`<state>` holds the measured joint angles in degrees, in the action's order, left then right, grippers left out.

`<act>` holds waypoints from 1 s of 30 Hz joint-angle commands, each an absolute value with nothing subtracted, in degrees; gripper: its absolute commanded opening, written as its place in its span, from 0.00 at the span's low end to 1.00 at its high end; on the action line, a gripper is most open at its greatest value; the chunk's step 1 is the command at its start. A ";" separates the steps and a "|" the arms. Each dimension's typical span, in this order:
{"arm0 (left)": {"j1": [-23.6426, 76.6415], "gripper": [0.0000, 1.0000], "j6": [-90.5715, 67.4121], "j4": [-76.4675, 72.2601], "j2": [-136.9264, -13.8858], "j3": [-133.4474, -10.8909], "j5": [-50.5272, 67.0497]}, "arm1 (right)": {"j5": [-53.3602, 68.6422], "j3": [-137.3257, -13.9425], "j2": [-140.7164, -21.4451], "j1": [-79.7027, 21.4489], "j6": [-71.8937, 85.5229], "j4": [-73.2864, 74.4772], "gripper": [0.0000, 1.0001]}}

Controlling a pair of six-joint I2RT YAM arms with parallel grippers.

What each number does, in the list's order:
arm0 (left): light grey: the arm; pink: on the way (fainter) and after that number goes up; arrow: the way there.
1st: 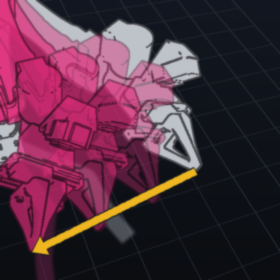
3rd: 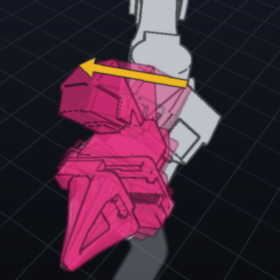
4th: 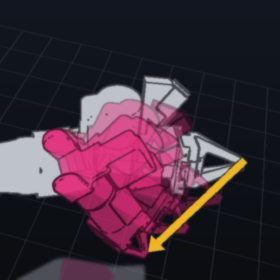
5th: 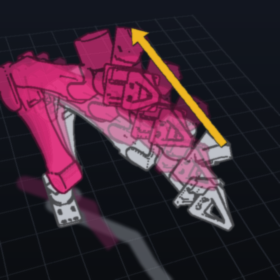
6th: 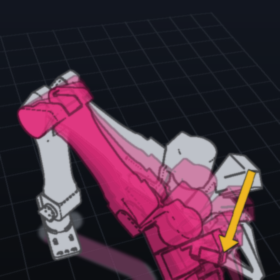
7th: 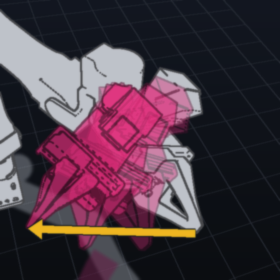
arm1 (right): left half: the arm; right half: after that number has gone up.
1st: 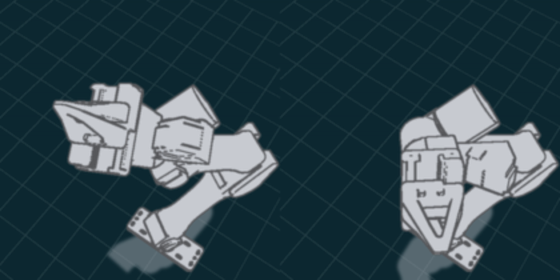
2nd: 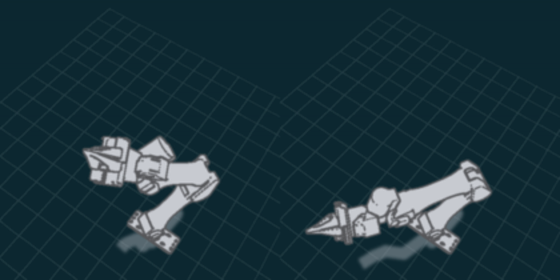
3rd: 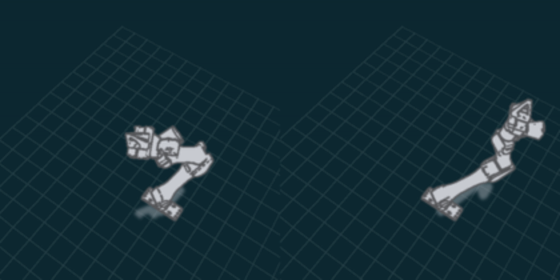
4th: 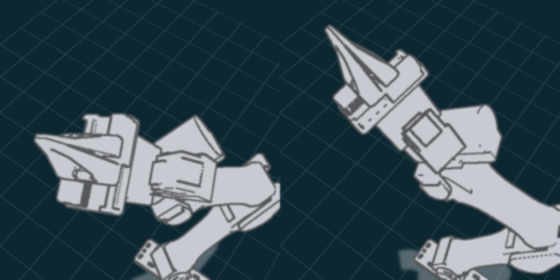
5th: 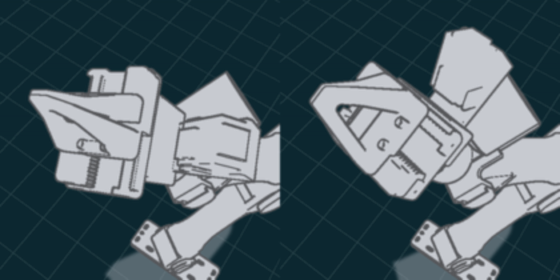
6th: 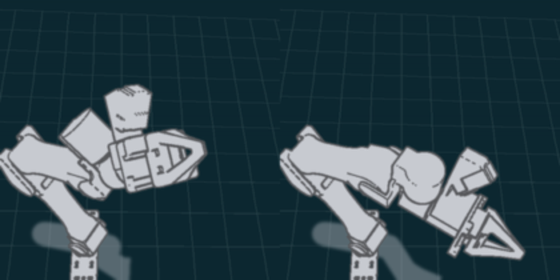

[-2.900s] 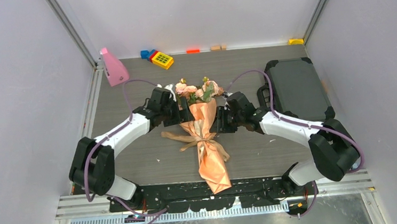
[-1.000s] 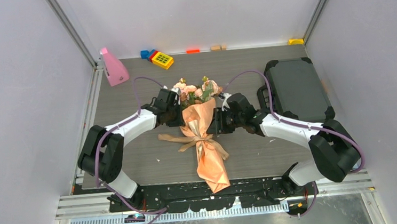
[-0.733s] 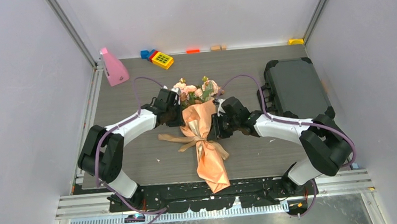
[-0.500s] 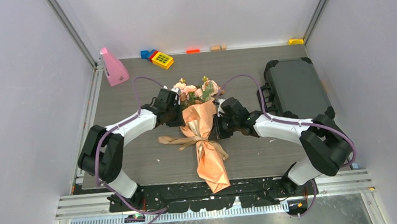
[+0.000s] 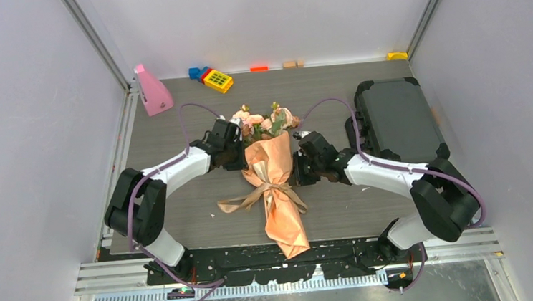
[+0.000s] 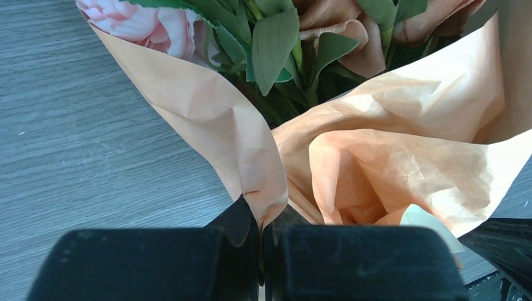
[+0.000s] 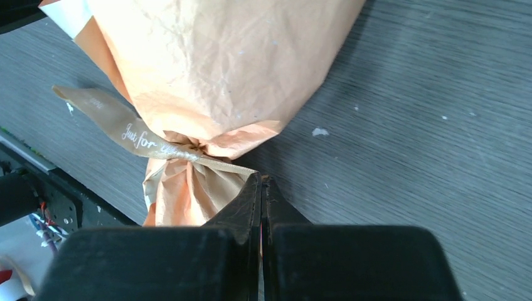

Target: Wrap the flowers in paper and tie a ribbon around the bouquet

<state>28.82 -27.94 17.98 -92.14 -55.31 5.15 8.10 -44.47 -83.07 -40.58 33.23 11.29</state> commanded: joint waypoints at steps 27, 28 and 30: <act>28.74 0.00 -25.26 18.99 -92.17 -57.92 1.12 | -3.11 -37.90 -69.60 -28.56 33.04 18.32 0.14; 28.74 0.00 -25.26 19.03 -92.66 -58.81 0.88 | -2.70 -38.15 -68.20 -28.56 32.56 17.67 0.15; 28.74 0.00 -25.42 19.57 -93.78 -60.76 0.52 | -4.72 -39.02 -65.58 -28.56 32.07 17.25 0.32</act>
<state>28.88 -26.48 18.87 -92.42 -56.25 2.70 -3.18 -37.98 -71.24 -28.73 33.23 21.08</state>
